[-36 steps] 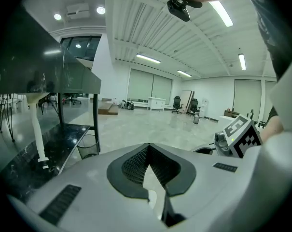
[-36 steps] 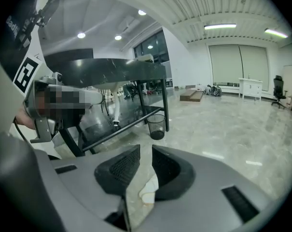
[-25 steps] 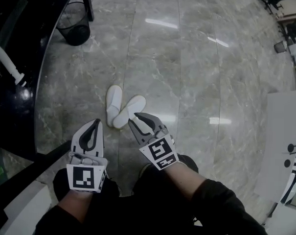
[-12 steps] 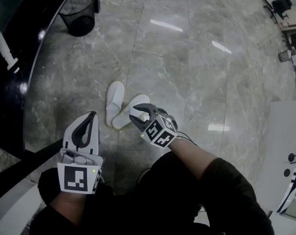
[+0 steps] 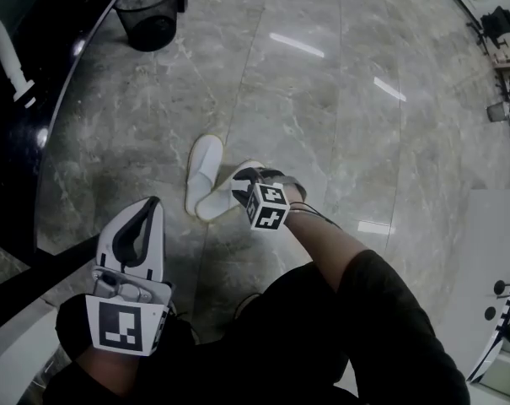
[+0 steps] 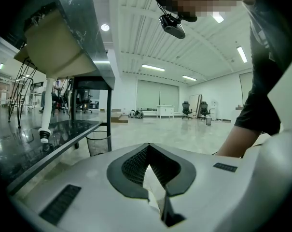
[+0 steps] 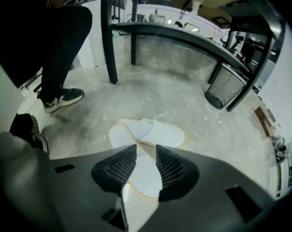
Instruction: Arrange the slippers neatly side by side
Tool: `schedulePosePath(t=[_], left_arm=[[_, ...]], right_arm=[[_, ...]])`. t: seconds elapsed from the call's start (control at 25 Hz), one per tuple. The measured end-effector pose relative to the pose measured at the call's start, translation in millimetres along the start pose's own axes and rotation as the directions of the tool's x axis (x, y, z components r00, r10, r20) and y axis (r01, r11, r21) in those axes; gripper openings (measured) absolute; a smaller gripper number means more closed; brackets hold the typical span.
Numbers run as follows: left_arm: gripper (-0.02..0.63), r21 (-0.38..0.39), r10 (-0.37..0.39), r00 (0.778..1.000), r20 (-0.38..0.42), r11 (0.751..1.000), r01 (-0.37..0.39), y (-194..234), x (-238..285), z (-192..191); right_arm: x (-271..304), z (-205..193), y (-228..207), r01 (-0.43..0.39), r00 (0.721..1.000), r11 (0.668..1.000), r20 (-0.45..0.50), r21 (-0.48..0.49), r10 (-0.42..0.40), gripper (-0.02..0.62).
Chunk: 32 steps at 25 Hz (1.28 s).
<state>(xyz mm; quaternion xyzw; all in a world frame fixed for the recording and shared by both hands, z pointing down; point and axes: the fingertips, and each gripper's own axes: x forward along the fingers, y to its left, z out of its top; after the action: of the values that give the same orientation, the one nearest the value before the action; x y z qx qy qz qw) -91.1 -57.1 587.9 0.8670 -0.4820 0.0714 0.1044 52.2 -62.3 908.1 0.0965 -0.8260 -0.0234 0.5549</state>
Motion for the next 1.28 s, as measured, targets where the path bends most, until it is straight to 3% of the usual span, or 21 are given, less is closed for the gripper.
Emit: schedulePosePath(t=[0.2,0.4,0.64,0.72,0.84,1.2,1.28], left_arm=[[0.0,-0.002,-0.002,1.0,-0.01,1.0,0.002,0.8,-9.4,-1.6],[0.001,-0.004,-0.01,1.0,-0.029,1.0,0.01,-1.3,-16.5,-5.2],[0.0,-0.008,-0.02,0.998,-0.053,1.0,0.019,0.2,-23.0,-10.2],[0.001,-0.005,-0.024,0.998,-0.054,1.0,0.024,0.0,-22.8,-11.7],[0.0,-0.014,-0.024,0.998,-0.055,1.0,0.024,0.7,-21.8,-13.1],[0.0,-0.03,-0.048,0.999,-0.022,0.998,0.048,-5.6,-19.5,-1.3],[0.002,-0.038,-0.054,0.998,-0.017,0.998,0.053,-6.8,-19.2,-0.8]], right_arm=[[34.3,-28.7,8.5,-0.044,0.992,0.984,-0.123,-0.17,0.023,0.103],[60.7,-51.9,9.5,-0.082,0.975,0.931,-0.221,-0.356,0.001,0.101],[83.2,-56.4,10.7,-0.105,0.965,0.881,-0.26,-0.462,-0.021,0.101],[87.3,-57.7,14.5,-0.117,0.962,0.847,-0.27,-0.518,-0.032,0.096],[87.3,-56.8,21.2,-0.128,0.965,0.773,-0.259,-0.622,-0.048,0.024],[73.7,-54.7,22.8,-0.136,0.972,0.608,-0.225,-0.782,-0.072,0.017],[70.9,-57.2,22.3,-0.15,0.971,0.554,-0.226,-0.819,-0.072,0.017]])
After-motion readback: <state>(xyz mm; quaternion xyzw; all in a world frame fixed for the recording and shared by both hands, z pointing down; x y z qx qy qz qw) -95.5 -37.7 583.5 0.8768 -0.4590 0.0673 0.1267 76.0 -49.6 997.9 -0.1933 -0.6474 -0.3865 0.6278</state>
